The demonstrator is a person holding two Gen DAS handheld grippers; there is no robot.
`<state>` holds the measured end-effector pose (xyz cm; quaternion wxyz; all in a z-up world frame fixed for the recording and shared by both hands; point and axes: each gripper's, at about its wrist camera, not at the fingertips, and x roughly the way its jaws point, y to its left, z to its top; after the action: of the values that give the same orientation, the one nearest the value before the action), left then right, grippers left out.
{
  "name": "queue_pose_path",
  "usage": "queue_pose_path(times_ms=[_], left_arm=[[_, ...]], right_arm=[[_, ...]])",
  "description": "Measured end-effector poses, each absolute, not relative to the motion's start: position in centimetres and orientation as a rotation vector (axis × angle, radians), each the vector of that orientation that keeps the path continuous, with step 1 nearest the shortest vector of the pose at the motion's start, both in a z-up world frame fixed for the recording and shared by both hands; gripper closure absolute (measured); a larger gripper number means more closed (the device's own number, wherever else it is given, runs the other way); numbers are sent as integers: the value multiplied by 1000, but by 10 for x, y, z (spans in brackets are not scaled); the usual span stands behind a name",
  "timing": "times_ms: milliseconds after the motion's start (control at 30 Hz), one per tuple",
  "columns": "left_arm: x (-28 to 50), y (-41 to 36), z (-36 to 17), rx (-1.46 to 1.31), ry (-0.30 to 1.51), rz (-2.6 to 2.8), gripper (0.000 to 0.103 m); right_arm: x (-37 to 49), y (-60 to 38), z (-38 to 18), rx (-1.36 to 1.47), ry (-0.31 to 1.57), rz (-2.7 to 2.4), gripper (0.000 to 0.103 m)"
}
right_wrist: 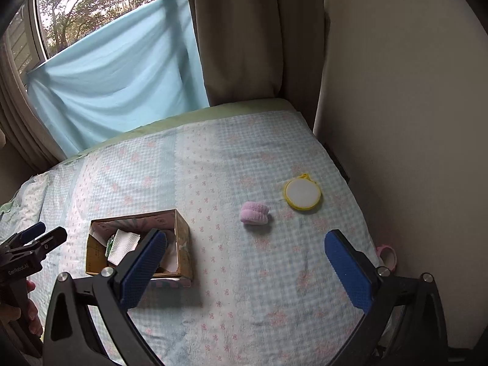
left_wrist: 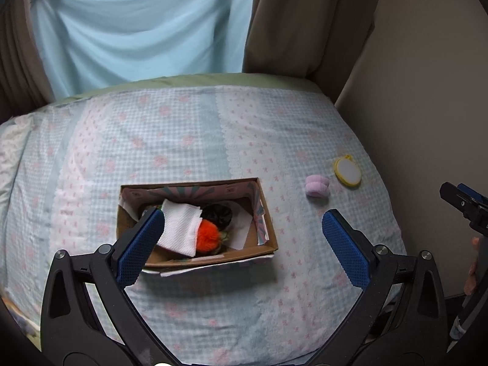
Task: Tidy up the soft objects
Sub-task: 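Move both grippers from the box to the pink sock and yellow sponge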
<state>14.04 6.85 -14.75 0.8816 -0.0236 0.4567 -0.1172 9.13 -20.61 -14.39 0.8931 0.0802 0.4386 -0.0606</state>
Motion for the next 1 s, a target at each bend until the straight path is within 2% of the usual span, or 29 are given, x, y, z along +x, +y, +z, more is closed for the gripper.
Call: queue_pose_path(times_ms=[267, 500, 700, 1000], left_arm=[[155, -39, -173, -49, 981, -208, 0], [176, -105, -214, 4, 1026, -237, 0], [210, -149, -266, 32, 1052, -289, 0], [274, -186, -369, 17, 1153, -316, 0]], right_arm=[[134, -293, -190, 168, 926, -50, 0], [169, -327, -229, 105, 896, -20, 0], [207, -355, -269, 41, 919, -48, 0], [264, -376, -363, 46, 994, 8, 0]])
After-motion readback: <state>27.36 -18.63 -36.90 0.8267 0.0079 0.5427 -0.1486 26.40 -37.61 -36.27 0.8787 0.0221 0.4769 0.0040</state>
